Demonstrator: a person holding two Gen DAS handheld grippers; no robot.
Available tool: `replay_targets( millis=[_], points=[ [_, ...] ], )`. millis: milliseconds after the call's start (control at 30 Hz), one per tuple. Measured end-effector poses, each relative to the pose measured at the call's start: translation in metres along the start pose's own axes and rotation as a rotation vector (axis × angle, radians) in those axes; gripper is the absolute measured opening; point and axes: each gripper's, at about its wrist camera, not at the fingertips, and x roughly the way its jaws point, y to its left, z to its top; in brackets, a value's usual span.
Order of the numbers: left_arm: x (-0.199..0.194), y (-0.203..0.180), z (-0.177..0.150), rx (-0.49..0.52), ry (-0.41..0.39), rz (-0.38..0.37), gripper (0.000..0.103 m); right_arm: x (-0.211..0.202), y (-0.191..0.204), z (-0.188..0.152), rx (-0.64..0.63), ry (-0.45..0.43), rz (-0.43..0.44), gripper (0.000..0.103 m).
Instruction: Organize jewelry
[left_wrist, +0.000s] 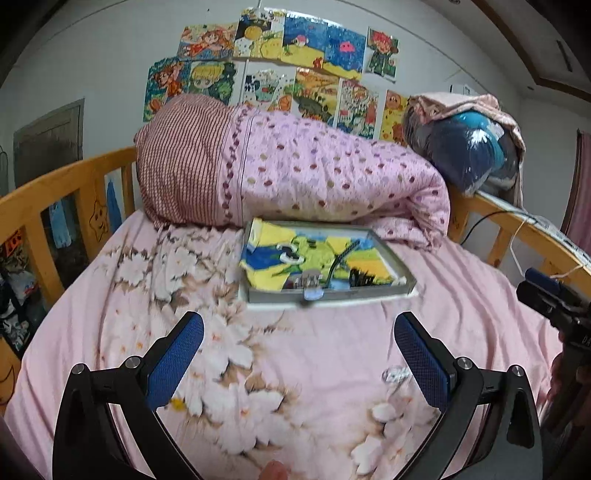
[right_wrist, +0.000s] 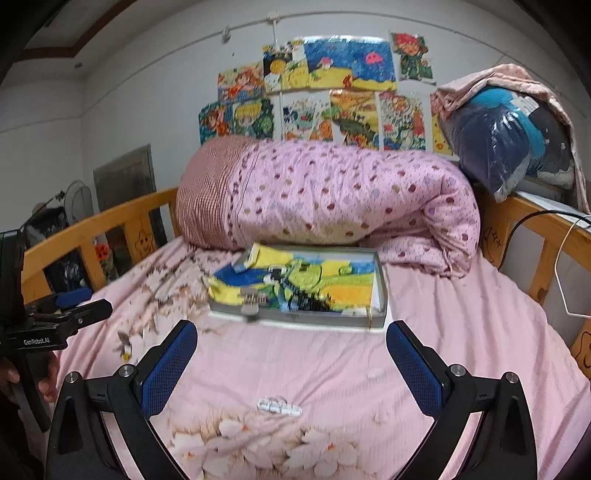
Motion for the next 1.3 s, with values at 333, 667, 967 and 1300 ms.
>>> replay_targets(
  millis=[333, 667, 967, 1300],
  points=[
    [0.02, 0.001, -0.04, 0.009, 0.132, 0.011, 0.101, 0.034, -0.006, -0.03, -0.067, 0.193, 0.026, 0.103],
    [0.056, -0.013, -0.062, 0.05, 0.223, -0.009, 0.101, 0.079, -0.027, -0.056, -0.089, 0.353, 0.102, 0.103],
    [0.102, -0.037, -0.073, 0.163, 0.286, -0.058, 0.101, 0.101, -0.038, -0.061, -0.169, 0.376, 0.167, 0.069],
    [0.136, -0.051, -0.08, 0.239, 0.331, -0.12, 0.101, 0.13, -0.037, -0.079, -0.318, 0.444, 0.307, 0.052]
  ],
)
